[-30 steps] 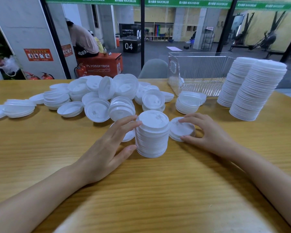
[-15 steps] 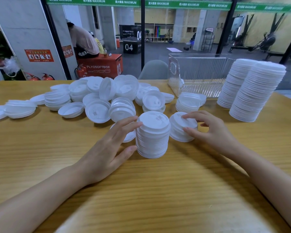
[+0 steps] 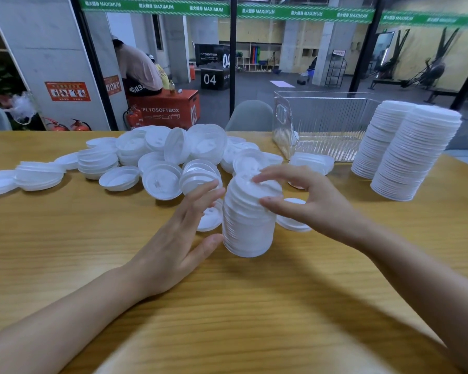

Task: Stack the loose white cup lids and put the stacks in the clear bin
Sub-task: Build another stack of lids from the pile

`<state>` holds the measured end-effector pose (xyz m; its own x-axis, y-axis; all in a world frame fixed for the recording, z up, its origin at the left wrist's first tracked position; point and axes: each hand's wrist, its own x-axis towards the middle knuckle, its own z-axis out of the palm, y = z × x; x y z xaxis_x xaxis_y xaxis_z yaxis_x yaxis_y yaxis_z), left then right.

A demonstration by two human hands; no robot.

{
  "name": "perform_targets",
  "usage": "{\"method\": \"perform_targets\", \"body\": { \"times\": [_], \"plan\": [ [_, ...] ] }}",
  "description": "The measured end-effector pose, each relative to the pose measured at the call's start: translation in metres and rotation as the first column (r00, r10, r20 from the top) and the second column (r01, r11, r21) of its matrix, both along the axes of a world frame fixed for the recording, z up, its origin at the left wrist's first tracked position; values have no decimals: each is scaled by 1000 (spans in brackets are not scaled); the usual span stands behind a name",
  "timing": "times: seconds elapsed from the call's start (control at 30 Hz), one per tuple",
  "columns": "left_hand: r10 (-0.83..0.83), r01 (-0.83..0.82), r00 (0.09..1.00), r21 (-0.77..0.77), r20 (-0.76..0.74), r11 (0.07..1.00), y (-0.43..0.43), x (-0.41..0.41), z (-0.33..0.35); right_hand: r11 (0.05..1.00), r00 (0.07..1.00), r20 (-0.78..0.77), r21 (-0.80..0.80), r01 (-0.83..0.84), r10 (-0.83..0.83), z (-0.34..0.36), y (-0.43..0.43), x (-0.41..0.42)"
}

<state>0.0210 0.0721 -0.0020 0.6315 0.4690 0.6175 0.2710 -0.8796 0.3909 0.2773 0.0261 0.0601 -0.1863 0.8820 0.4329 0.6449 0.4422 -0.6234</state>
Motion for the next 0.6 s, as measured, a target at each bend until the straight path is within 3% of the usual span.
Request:
{"method": "perform_targets", "body": {
  "times": [0.47, 0.6],
  "plan": [
    [-14, 16, 996, 19, -84, 1000, -1, 0, 1, 1000, 1000, 11, 11, -15, 15, -8, -3, -5],
    [-14, 15, 996, 7, -90, 1000, -1, -1, 1, 998, 999, 0, 40, 52, -52, -4, -4, 18]
  ]
}}
